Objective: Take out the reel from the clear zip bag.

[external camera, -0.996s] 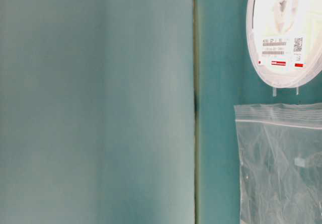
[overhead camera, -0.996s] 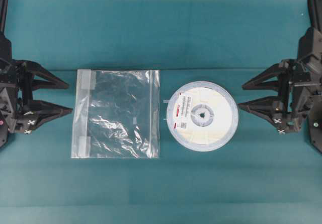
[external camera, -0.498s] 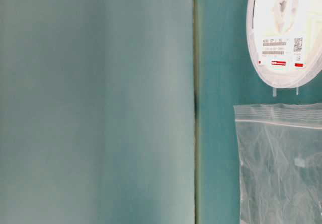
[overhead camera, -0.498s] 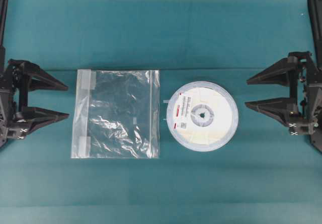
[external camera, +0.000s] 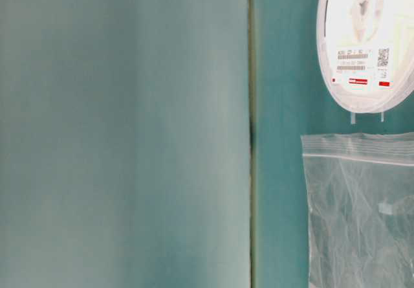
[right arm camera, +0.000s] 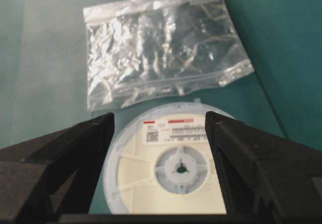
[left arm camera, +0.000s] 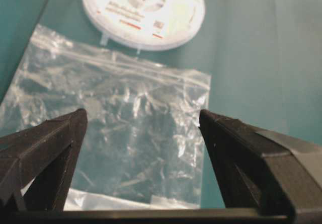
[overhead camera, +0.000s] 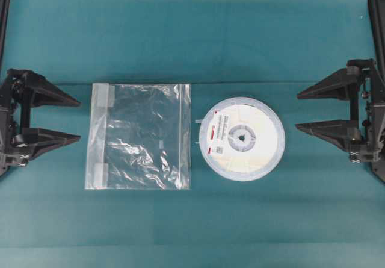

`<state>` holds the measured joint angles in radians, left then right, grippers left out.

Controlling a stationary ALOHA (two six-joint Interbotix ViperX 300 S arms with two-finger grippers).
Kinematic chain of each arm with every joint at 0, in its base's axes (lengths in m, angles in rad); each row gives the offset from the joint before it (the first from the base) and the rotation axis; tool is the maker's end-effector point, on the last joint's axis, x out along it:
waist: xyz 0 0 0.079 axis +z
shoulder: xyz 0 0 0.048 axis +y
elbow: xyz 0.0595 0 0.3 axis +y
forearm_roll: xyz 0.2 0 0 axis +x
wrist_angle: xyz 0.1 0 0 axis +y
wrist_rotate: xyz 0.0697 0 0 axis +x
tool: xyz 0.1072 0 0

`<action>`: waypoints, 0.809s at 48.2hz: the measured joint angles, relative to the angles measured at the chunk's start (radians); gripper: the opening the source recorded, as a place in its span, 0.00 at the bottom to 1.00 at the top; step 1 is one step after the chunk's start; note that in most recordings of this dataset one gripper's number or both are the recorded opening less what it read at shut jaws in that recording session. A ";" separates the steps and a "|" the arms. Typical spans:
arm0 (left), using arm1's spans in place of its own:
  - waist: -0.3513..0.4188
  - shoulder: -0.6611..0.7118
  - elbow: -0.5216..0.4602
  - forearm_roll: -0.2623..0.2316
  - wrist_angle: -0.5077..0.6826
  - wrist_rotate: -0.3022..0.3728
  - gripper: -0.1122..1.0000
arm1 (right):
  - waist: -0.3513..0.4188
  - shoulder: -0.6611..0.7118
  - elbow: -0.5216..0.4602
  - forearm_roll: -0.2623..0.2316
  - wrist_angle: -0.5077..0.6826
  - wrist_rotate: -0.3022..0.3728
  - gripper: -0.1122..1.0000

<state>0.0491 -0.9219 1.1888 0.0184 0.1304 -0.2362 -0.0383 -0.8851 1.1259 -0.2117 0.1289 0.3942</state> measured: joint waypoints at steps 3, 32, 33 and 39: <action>-0.002 -0.003 -0.002 0.000 0.000 -0.002 0.96 | 0.000 0.000 0.000 0.000 0.000 0.000 0.86; -0.018 -0.021 -0.002 -0.002 0.005 -0.003 0.96 | 0.000 0.000 0.000 0.000 -0.002 0.000 0.88; -0.018 -0.023 0.000 0.000 0.005 -0.003 0.96 | 0.000 -0.002 0.000 0.000 -0.002 0.000 0.88; -0.020 -0.028 0.000 0.000 0.011 -0.003 0.96 | 0.000 -0.003 0.000 0.000 -0.003 0.000 0.89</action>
<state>0.0291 -0.9495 1.1888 0.0184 0.1411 -0.2393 -0.0383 -0.8882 1.1259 -0.2117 0.1258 0.3942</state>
